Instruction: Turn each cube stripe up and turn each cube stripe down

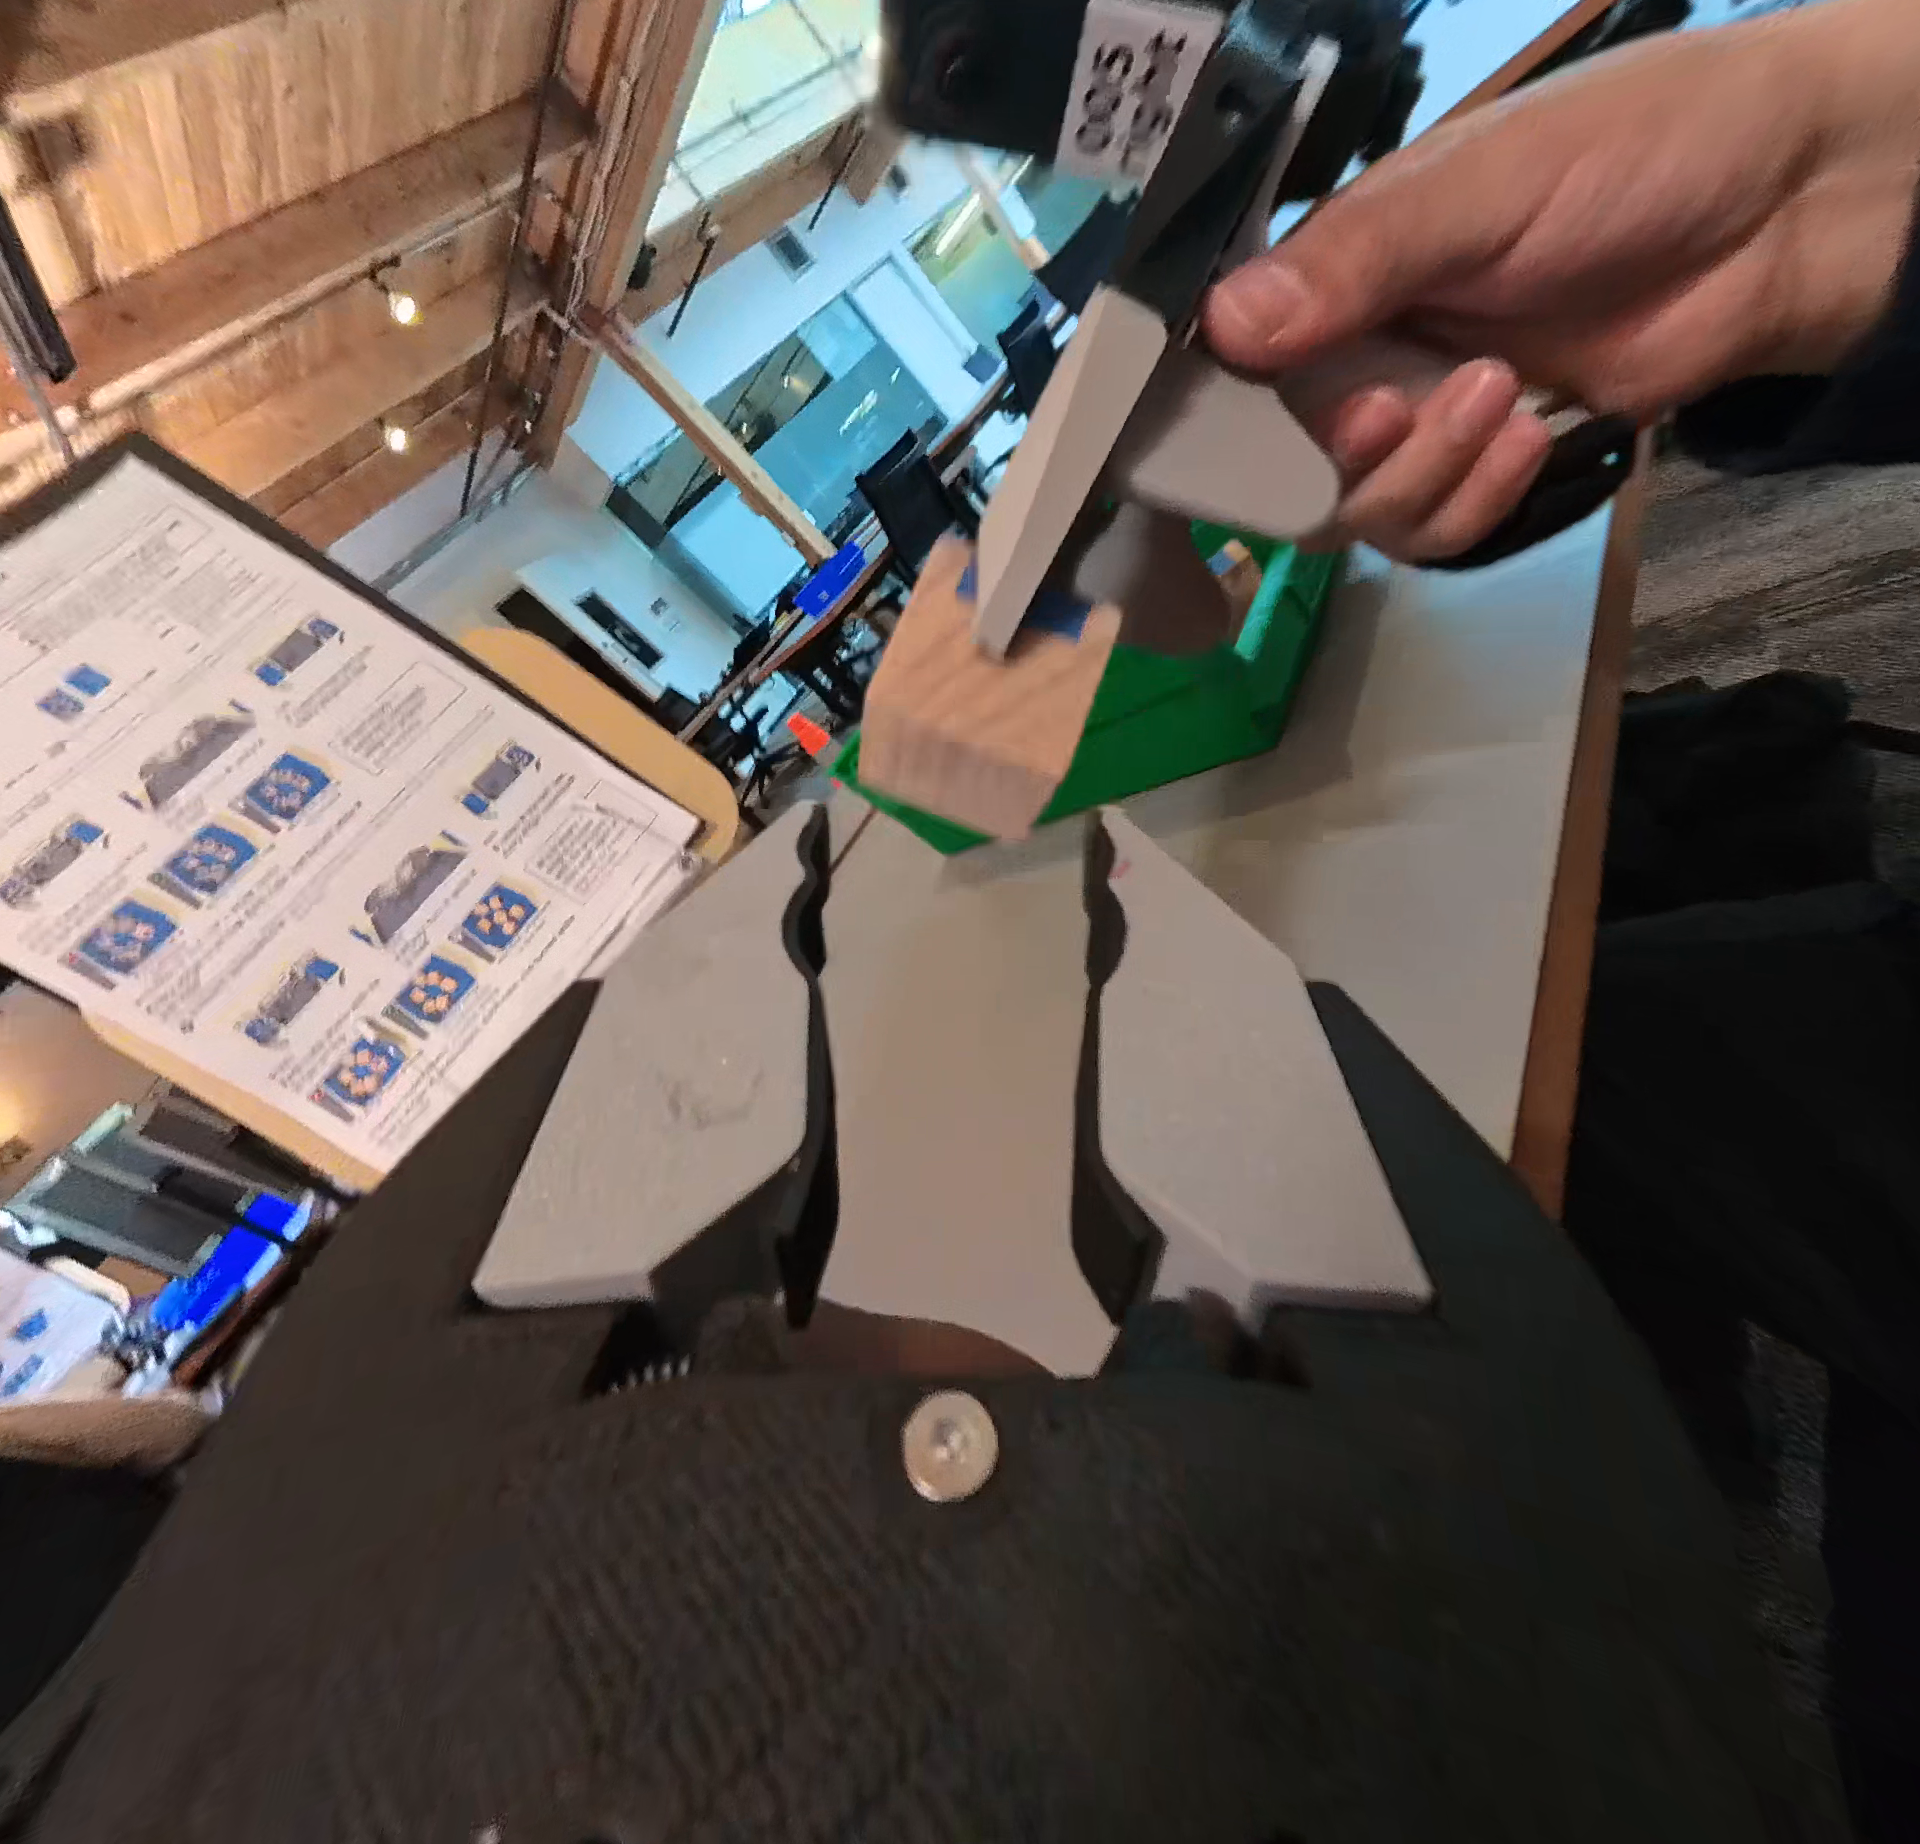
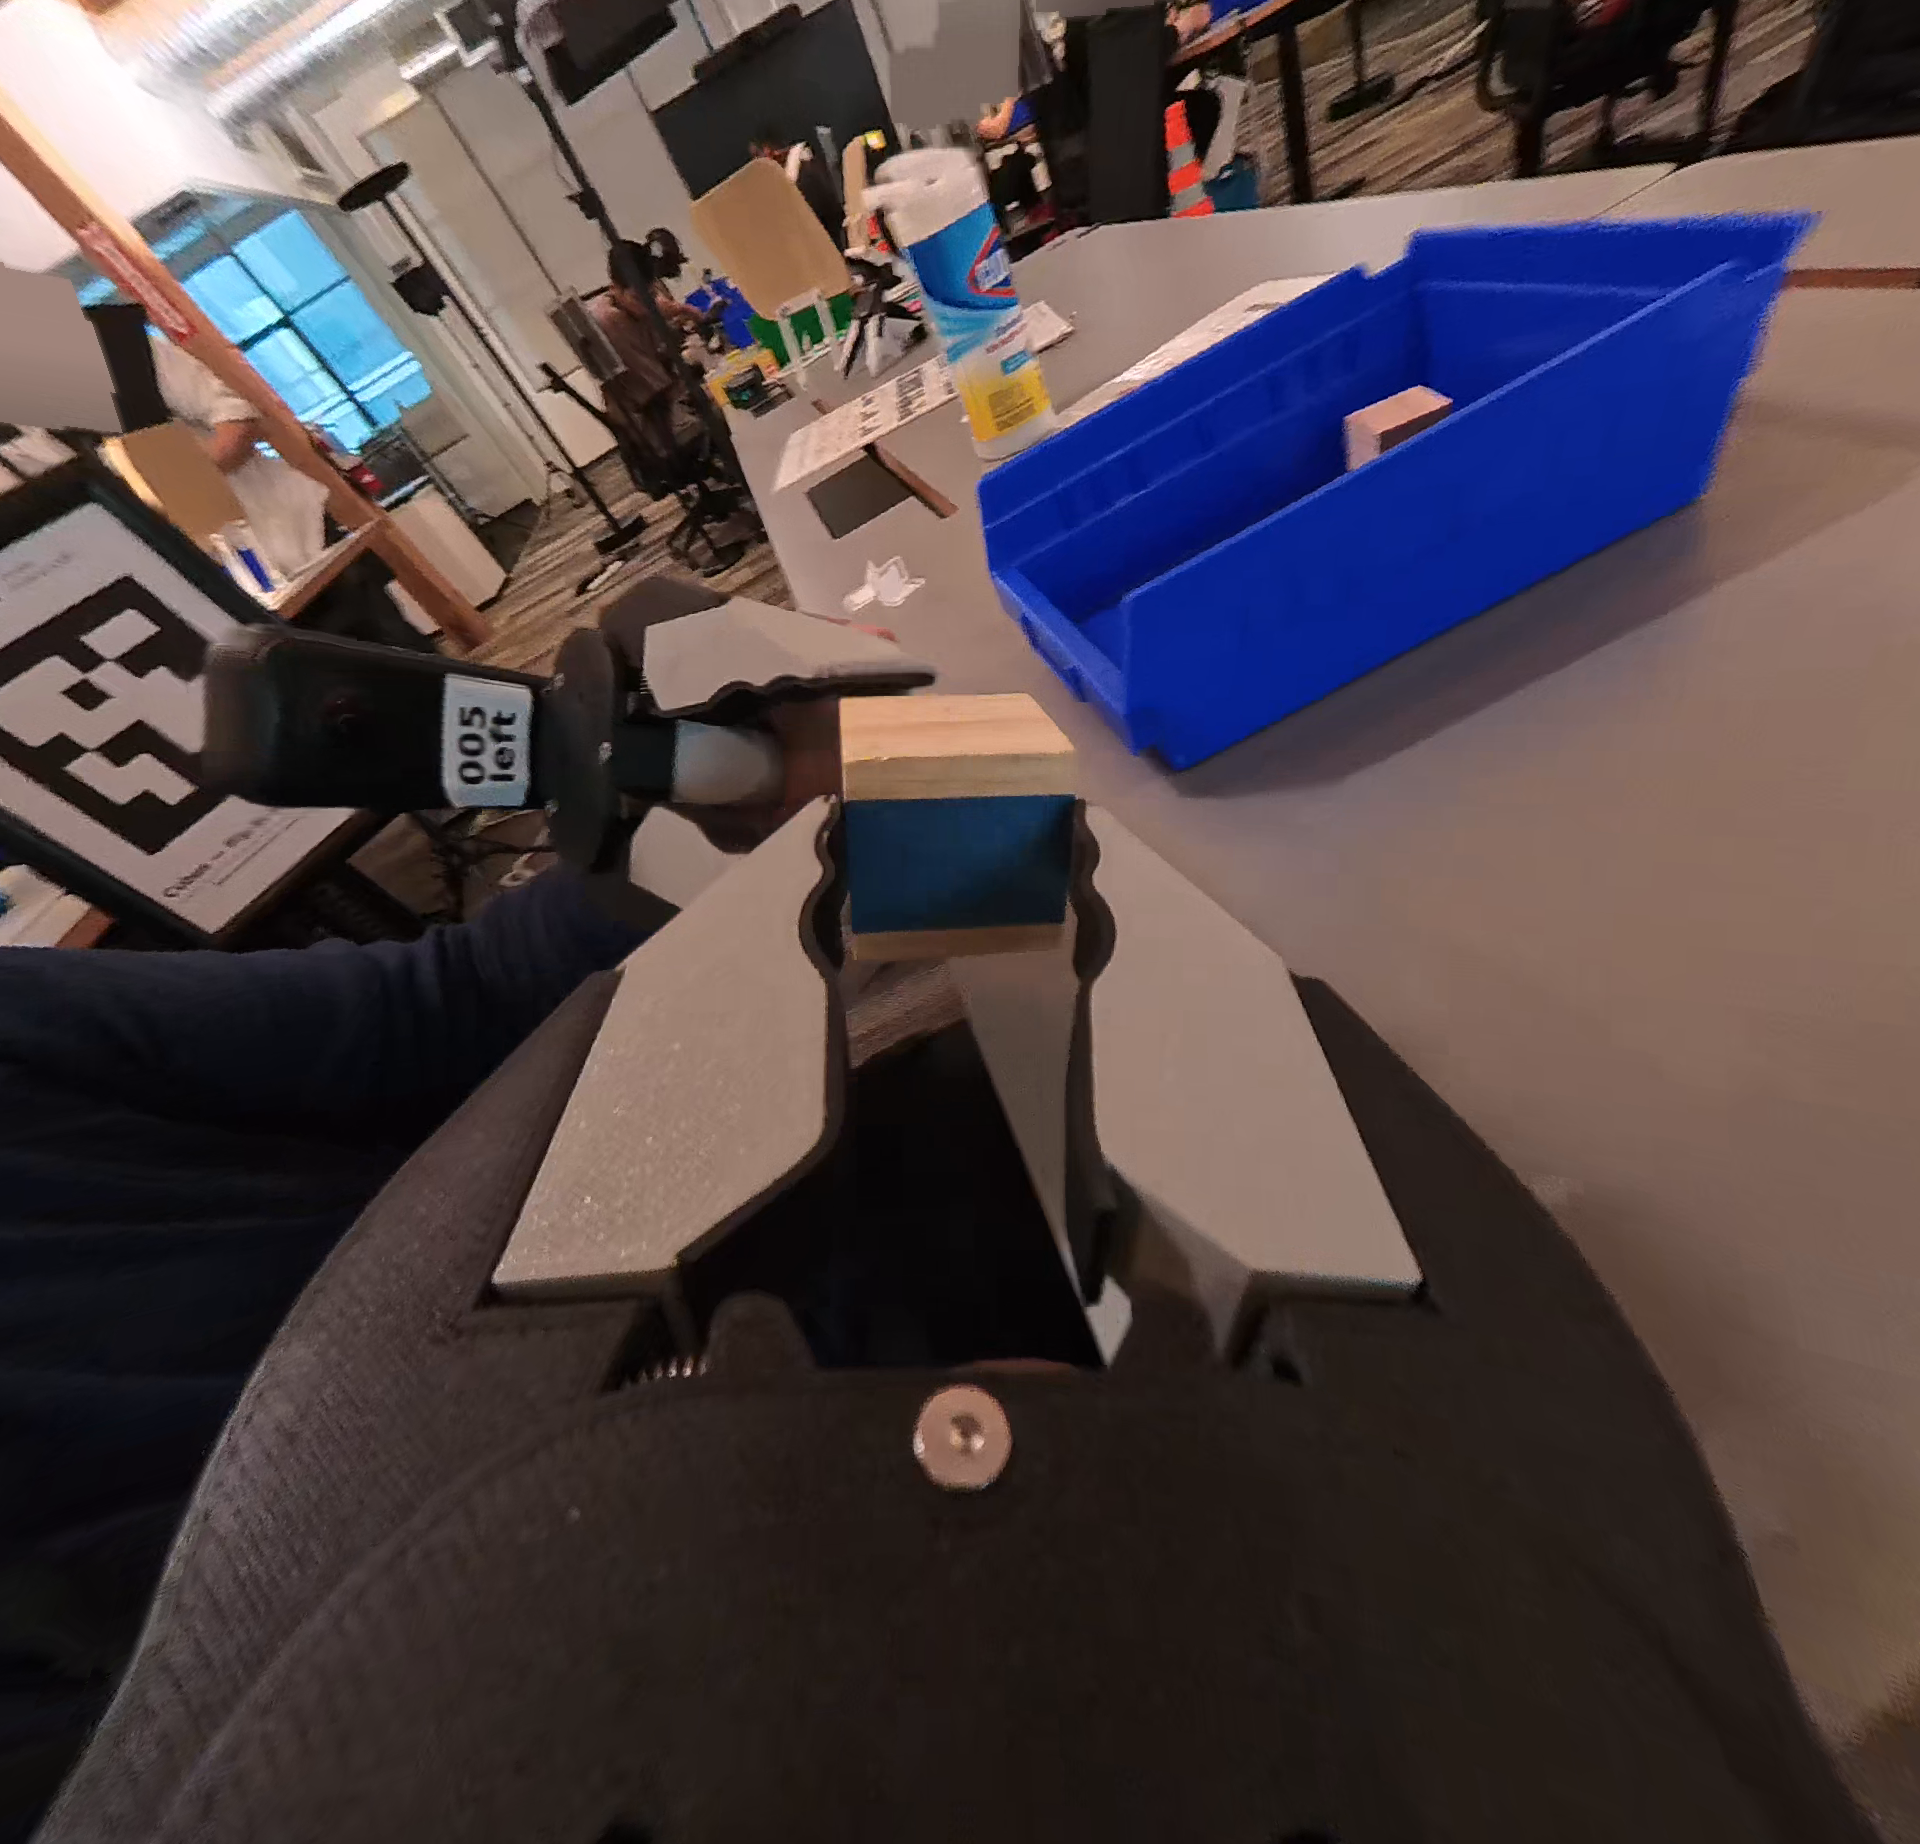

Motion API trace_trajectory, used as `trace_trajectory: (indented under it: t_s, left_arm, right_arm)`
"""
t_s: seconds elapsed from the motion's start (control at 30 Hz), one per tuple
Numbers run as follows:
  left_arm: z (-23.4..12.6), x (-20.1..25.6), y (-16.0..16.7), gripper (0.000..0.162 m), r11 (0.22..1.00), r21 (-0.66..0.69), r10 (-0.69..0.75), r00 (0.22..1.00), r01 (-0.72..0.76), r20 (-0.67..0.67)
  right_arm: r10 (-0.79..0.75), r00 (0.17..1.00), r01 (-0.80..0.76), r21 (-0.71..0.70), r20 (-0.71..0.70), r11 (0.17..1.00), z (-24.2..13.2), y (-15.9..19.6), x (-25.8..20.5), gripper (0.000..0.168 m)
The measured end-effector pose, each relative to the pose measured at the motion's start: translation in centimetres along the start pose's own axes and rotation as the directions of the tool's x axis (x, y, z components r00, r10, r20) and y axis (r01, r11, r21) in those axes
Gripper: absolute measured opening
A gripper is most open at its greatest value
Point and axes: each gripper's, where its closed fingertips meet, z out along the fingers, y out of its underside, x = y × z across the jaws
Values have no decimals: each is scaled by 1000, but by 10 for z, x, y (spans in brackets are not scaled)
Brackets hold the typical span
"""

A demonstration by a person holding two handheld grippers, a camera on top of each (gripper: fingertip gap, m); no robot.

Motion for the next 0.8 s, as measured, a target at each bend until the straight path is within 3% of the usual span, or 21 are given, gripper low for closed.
trace_trajectory:
  t_s: [0.1,0.17,0.27,0.37,0.47,0.6,0.8]
  left_arm:
    - [1,-8,22,51,991,-110,-81,997,82,21]
    - [1,-15,41,49,973,-192,-120,992,127,49]
    - [-1,-23,63,47,942,-281,-167,982,184,85]
    - [-2,-25,70,46,933,-295,-188,978,207,93]
    - [-2,-24,73,46,928,-312,-182,979,202,91]
    - [1,-15,79,46,904,-348,-239,969,248,67]
    - [2,-7,98,49,861,-417,-296,954,291,54]
  right_arm:
    - [-17,991,27,76,-133,997,-39,-22,34,40]
    - [-18,951,61,132,-307,989,-78,-37,72,40]
    - [-39,779,104,67,-625,992,-142,-33,137,40]
    - [-41,649,83,17,-759,996,-177,-21,176,40]
    - [-34,607,53,-3,-794,999,-185,-14,198,40]
    - [-111,544,3,-130,-832,991,-179,-2,225,41]
    - [-153,522,-211,-300,-839,930,-162,15,277,40]
